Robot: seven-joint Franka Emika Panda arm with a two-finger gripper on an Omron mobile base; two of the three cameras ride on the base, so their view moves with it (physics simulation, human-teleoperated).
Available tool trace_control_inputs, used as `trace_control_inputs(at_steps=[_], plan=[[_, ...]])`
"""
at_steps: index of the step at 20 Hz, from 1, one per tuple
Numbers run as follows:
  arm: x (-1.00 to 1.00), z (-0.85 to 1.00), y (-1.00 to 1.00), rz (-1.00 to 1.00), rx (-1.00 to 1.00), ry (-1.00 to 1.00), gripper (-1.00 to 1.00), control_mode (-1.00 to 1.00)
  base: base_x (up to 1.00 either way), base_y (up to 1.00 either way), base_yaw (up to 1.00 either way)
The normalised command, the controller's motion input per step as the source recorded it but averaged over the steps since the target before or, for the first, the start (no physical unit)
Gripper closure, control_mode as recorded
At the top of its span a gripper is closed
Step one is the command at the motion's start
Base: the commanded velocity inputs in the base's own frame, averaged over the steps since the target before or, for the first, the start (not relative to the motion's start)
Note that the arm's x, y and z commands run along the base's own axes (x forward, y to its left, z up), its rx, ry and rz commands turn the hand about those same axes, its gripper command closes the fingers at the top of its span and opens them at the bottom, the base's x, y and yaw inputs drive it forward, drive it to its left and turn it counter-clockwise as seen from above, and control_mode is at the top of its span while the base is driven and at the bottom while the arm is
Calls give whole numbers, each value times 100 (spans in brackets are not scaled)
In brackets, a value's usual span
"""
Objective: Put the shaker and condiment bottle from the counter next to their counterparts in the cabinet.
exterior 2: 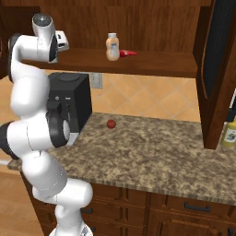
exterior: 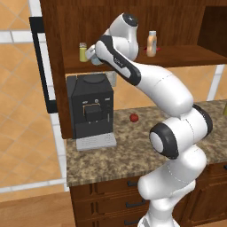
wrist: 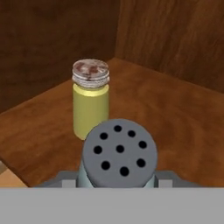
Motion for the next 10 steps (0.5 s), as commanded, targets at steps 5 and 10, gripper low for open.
trace_control_inputs(at_steps=[5, 10], plan=[[45, -41, 0, 0, 0, 4, 100, -100, 0, 0, 0], [47, -30, 0, 0, 0, 4, 100, -100, 0, 0, 0]])
